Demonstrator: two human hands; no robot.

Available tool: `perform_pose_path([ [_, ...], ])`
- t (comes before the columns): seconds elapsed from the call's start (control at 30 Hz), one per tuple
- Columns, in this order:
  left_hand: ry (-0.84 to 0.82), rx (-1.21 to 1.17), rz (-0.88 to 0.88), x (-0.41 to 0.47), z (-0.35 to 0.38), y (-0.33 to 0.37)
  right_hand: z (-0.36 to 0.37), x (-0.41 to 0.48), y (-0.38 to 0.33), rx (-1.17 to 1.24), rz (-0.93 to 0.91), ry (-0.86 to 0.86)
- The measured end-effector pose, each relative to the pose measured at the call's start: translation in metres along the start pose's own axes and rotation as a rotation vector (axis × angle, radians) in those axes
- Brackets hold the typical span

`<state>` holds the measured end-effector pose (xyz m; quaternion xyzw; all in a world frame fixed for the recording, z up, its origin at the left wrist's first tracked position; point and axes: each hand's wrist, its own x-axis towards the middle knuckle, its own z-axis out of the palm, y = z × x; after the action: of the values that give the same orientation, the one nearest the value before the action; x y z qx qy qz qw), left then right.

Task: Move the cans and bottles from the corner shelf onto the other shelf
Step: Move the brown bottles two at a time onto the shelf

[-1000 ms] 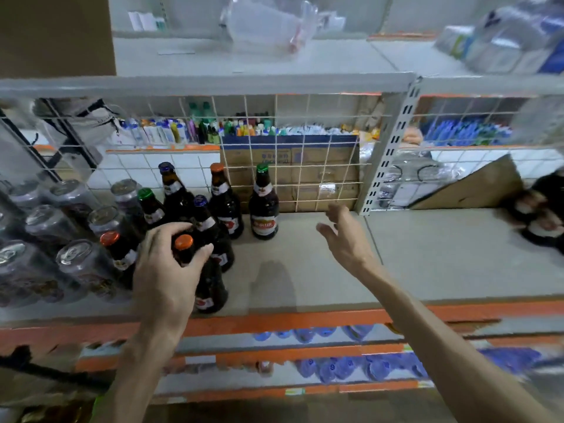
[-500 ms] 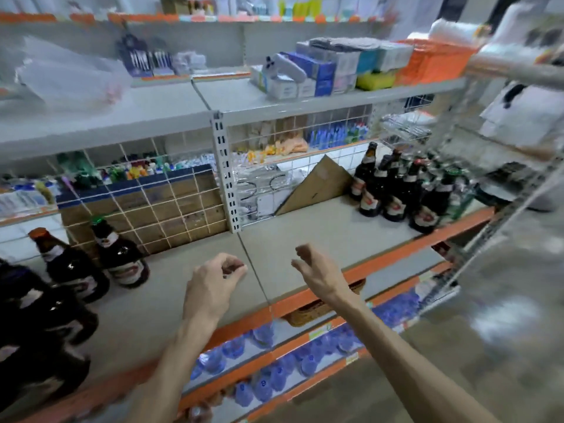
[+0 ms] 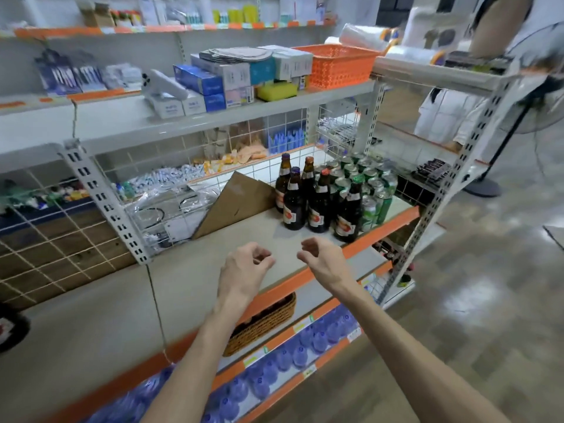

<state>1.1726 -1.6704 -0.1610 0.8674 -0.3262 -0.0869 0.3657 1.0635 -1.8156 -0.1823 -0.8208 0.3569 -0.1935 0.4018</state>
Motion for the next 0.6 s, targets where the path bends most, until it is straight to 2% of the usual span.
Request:
perform_pose_path([
  [0.33, -0.017, -0.036, -0.002, 0.079, 0.046, 0.012, -0.027, 0.066, 0.034, -0.003, -0.001, 0.045],
  [0.6, 0.008, -0.183, 0.04, 0.181, 0.065, 0.024, -0.038, 0.15, 0.041, -0.029, 0.033, 0.227],
])
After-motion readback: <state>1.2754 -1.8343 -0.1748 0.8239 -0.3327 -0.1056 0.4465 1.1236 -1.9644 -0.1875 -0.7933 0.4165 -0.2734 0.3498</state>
